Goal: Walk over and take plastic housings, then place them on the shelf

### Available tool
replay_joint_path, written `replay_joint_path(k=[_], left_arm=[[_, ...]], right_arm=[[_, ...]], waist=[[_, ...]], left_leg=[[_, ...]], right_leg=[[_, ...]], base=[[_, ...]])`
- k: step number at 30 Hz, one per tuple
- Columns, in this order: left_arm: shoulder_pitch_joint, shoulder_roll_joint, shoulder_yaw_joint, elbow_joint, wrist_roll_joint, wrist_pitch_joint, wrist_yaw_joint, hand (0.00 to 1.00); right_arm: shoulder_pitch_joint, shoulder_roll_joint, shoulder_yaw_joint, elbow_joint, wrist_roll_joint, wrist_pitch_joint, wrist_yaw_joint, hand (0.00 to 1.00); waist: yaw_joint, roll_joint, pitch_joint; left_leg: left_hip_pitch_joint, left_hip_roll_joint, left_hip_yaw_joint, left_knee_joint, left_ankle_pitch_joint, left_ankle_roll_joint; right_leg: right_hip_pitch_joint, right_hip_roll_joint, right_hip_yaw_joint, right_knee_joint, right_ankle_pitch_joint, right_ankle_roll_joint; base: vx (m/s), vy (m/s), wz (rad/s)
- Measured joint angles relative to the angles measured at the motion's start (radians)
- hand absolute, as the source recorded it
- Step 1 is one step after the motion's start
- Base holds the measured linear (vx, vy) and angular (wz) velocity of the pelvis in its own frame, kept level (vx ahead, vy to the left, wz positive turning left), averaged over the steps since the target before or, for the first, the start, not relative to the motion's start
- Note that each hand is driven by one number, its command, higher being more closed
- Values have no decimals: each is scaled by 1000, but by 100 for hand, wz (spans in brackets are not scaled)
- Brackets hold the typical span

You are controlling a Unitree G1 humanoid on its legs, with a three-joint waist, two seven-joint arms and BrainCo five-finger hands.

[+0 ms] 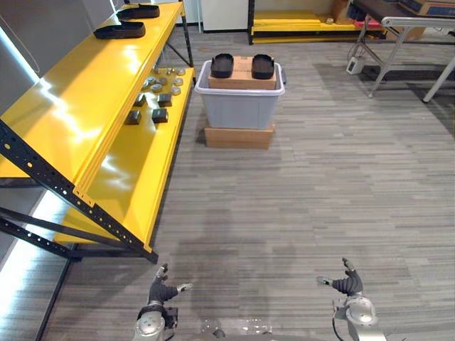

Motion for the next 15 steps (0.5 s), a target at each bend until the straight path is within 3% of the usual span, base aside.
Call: replay_joint_path(k=[4, 7, 10, 12, 14, 15], left_arm=[[1, -1, 7, -40, -18, 0, 1, 0], [-1, -3, 25, -44, -21, 2, 3, 0], [0, 4, 27, -45, -28, 5, 19, 0], [-6, 12, 36, -45, -39, 6, 24, 0], [-41, 11, 37, -43, -47, 7, 37, 0], [-60, 9, 38, -42, -50, 7, 45, 0]], right_arm=[[-8, 0, -6, 1, 22, 12, -10, 0], [-4, -1, -18, 9, 35, 21, -26, 0], [-4, -1, -30, 11, 51, 44, -32, 0], [-17, -2, -28, 12, 52, 47, -38, 0], [-38, -18, -28, 18, 54, 47, -38, 0], [-51, -31, -27, 26, 58, 48, -38, 0]], waist=[[1, 7, 2], [-4, 8, 13], [-22, 15, 39], [-27, 18, 46], [-31, 30, 84], [-32, 34, 102]], left_leg=[[-63, 7, 33, 109, -78, 32], [-78, -20, 44, 182, -148, 59], [-24, -43, 37, 193, -180, 91], [5, -43, 22, 169, -183, 92], [52, -22, 4, 125, -183, 92], [84, -10, -10, 89, -181, 89]], right_leg=[[-58, -8, 31, 79, -39, 18], [-150, -68, 19, 312, -132, 59], [-274, -123, -22, 574, -177, 60], [-323, -111, -46, 547, -182, 53], [-378, -61, -48, 477, -171, 42], [-412, -26, -50, 379, -125, 34]], base=[[2, 75, -26], [46, 144, -16], [192, 152, 3], [292, 87, 14], [357, 2, 25], [372, -54, 35]])
